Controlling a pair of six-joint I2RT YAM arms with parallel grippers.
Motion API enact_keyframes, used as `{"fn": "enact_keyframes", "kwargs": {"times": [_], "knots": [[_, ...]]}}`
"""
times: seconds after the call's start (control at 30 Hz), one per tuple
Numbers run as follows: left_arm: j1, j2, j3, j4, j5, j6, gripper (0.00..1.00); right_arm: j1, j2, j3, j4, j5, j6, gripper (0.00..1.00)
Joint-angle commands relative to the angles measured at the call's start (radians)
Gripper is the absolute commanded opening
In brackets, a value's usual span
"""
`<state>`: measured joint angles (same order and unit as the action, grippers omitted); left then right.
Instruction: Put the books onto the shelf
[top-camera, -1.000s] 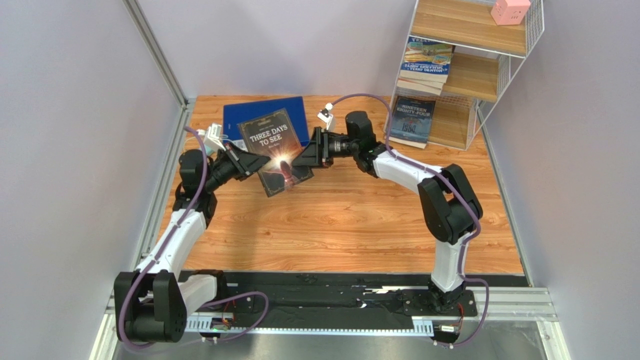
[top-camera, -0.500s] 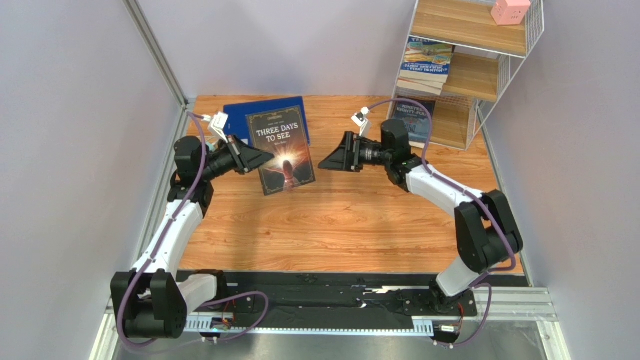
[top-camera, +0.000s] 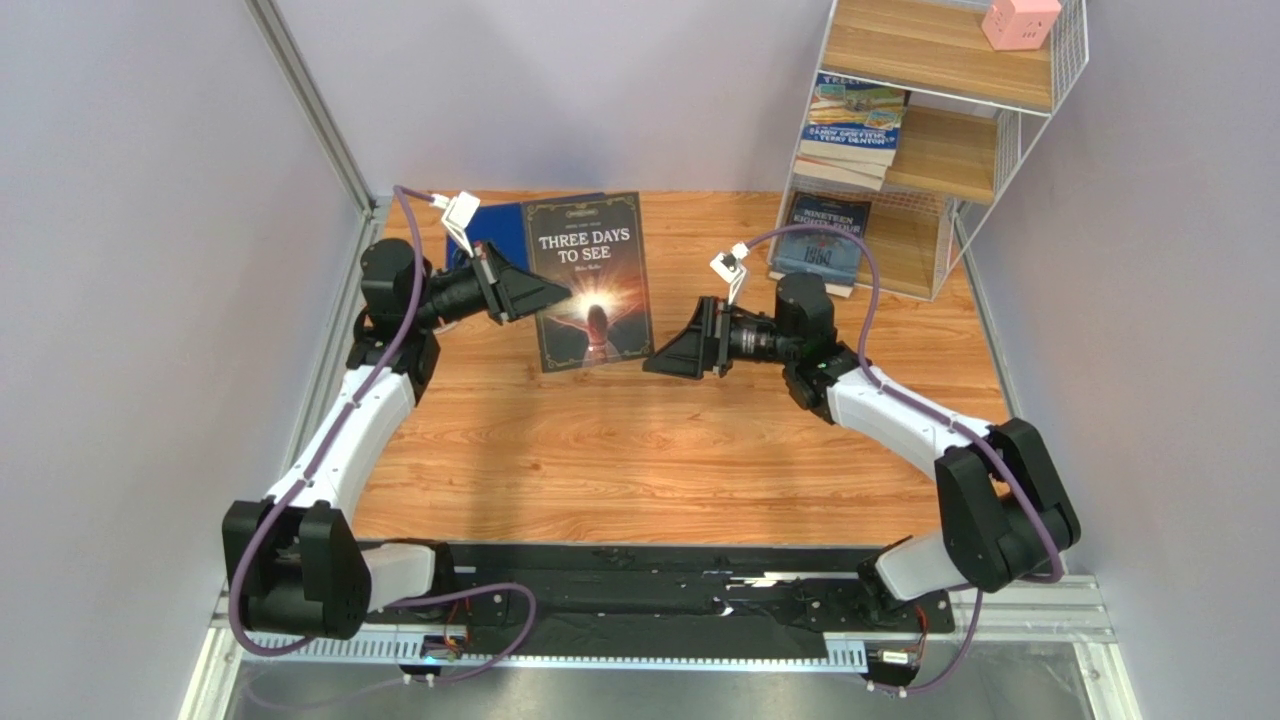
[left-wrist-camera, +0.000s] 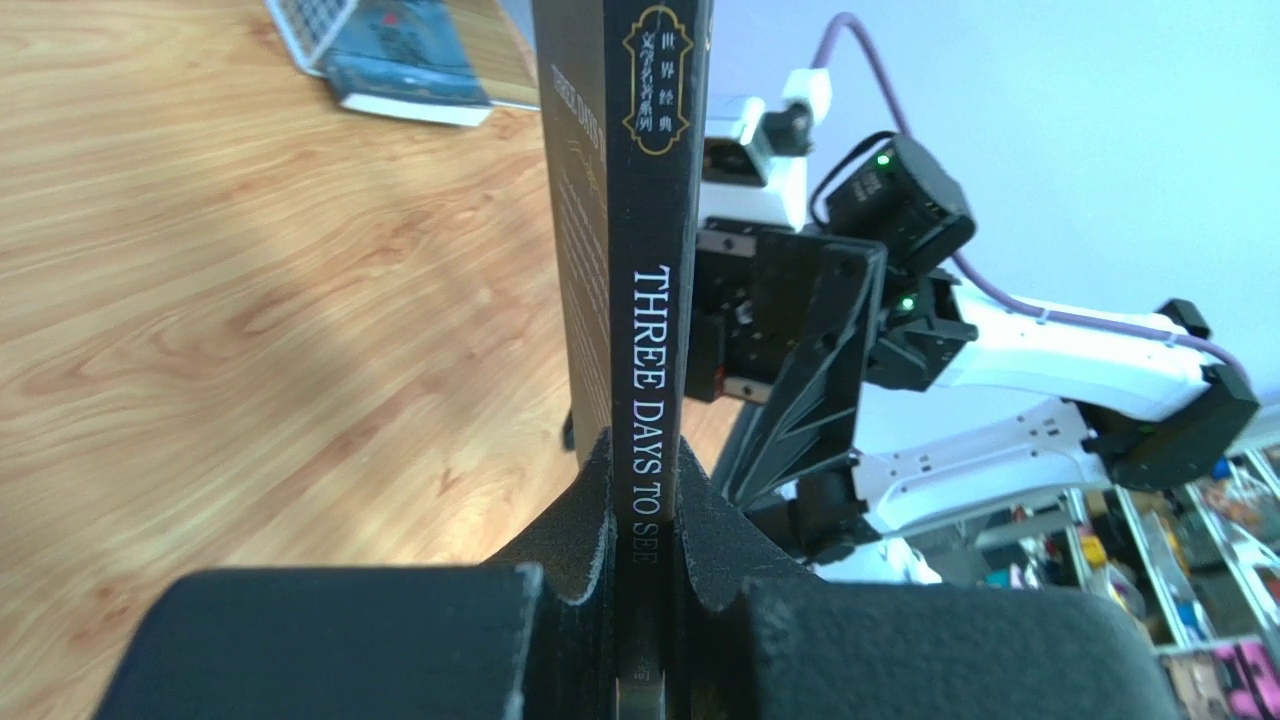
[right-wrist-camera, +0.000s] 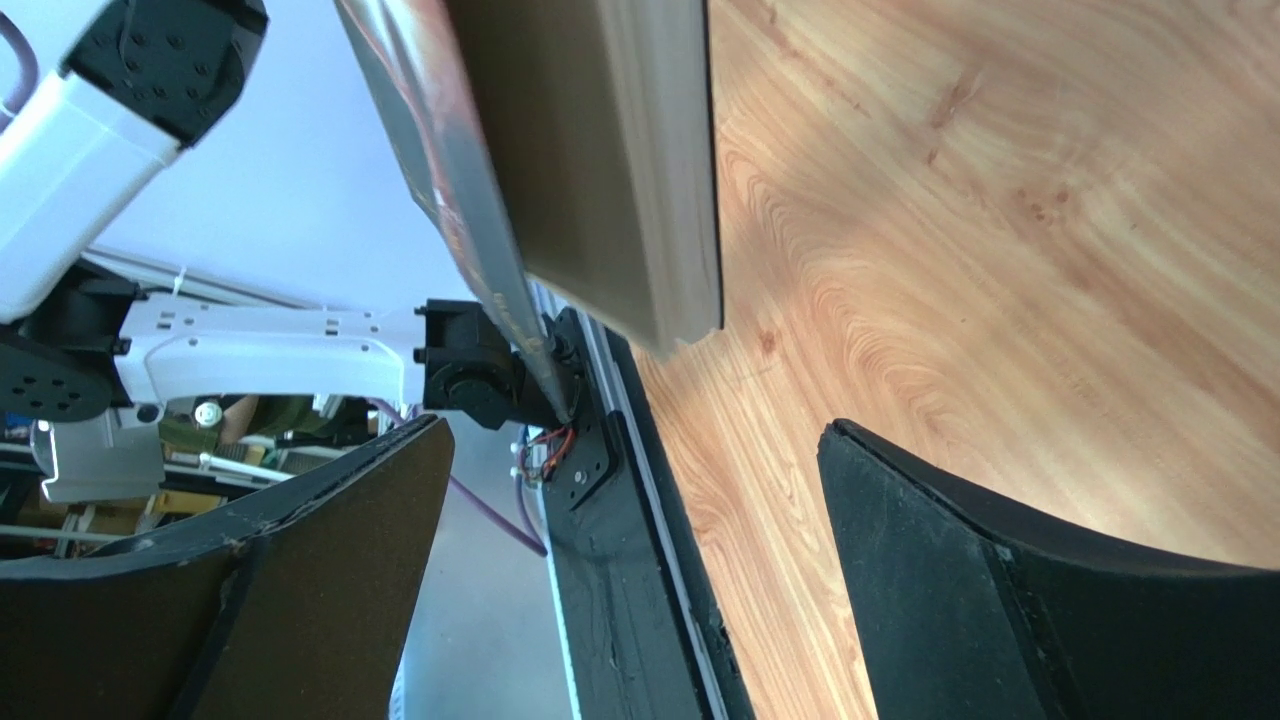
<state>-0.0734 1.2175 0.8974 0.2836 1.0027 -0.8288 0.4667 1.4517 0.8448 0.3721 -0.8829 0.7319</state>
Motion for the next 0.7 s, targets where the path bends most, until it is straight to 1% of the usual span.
{"fn": "enact_keyframes", "kwargs": {"times": [0.0,0.2,0.3,0.33,0.4,0.47,0.53,0.57,0.63,0.67], "knots": [[-0.046,0.017,0.066,0.101,0.027,-0.046,0.00,0.023,-0.051,-0.023,0.074,0.025,-0.014,1.00],[-0.104,0.045,0.071,0.124,0.005,-0.064,0.00,0.046,-0.045,-0.006,0.096,0.059,-0.002,1.00],[-0.109,0.047,0.071,0.123,-0.001,-0.061,0.00,0.044,-0.047,-0.009,0.132,0.062,0.018,0.96],[-0.109,0.047,0.071,0.121,-0.006,-0.058,0.00,0.046,-0.045,-0.007,0.148,0.053,0.032,0.90],[-0.109,0.048,0.075,0.114,-0.015,-0.046,0.00,0.044,-0.042,-0.004,0.155,0.042,0.050,0.84],[-0.109,0.050,0.090,0.068,-0.035,-0.023,0.00,0.046,-0.036,0.003,0.163,0.018,0.069,0.44],[-0.109,0.053,0.098,0.034,-0.048,0.002,0.00,0.046,-0.036,0.017,0.125,0.015,0.067,0.03],[-0.109,0.051,0.103,0.022,-0.077,0.008,0.00,0.046,-0.040,0.017,0.120,0.015,0.067,0.00],[-0.109,0.042,0.104,-0.001,-0.102,0.028,0.00,0.046,-0.060,0.020,0.084,0.030,0.049,0.00],[-0.109,0.039,0.109,-0.014,-0.137,0.034,0.00,0.046,-0.066,0.025,0.064,0.036,0.028,0.00]]}}
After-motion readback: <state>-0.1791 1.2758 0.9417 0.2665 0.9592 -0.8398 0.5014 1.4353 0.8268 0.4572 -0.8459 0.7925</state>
